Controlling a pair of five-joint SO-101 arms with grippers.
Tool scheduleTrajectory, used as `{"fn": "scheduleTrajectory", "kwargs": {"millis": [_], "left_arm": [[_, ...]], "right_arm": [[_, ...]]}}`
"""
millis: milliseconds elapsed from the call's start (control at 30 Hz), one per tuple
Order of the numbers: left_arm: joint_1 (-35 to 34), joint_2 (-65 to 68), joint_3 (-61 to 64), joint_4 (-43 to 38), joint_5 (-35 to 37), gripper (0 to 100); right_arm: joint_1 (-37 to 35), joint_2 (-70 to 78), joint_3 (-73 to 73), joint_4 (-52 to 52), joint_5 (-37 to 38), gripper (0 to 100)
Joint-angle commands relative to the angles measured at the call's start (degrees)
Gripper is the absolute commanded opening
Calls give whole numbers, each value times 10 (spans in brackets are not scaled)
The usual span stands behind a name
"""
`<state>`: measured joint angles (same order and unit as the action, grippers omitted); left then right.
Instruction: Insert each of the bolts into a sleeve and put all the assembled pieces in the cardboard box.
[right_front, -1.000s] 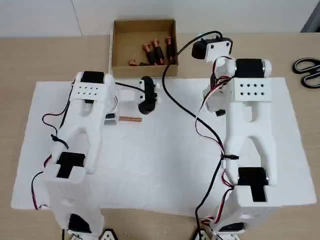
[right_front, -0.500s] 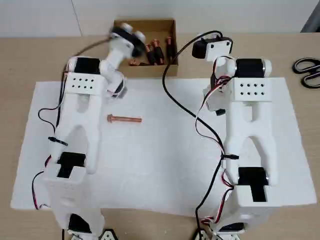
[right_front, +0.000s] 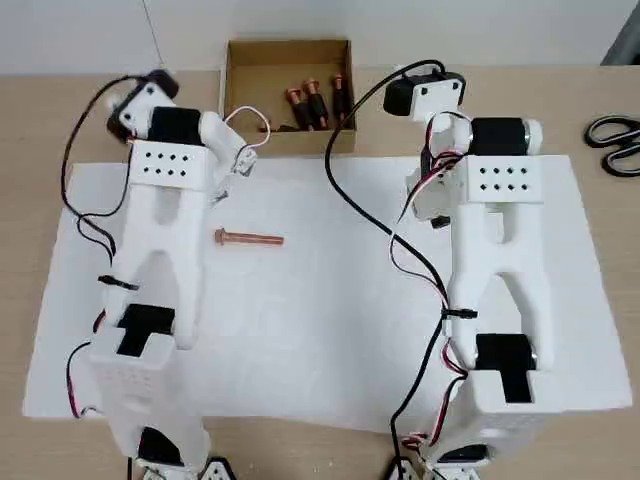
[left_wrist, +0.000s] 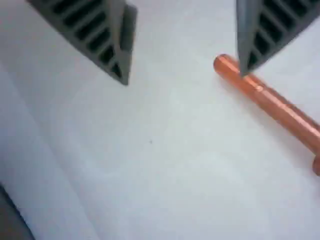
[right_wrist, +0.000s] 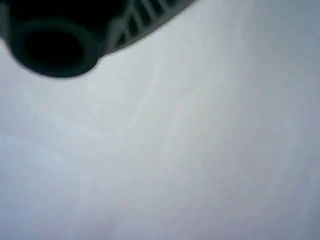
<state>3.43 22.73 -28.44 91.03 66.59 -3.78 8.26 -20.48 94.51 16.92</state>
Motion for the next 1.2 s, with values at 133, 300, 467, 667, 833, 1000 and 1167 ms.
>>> {"fn": "scheduleTrajectory", "kwargs": {"millis": [133,300,467,667,833,1000,1167], "left_arm": [[10,-3,101,-40,112,137],[10,-3,140,-69,116,137],[6,-2,189,-120,117,137],[6,-2,221,-168,117,137],[0,12,228,-176,117,137],[-11,52,228,-172,117,137],[-11,55,227,-171,116,137]], "right_arm": [[1,-6,-5,-1,-8,6],[1,-3,-5,-1,-9,6],[0,-2,-5,-2,-18,7],[0,-2,-5,-2,-18,7],[0,-2,-5,-3,-18,7],[1,-1,-5,-6,-18,7],[1,-1,-5,-7,-17,7]]}}
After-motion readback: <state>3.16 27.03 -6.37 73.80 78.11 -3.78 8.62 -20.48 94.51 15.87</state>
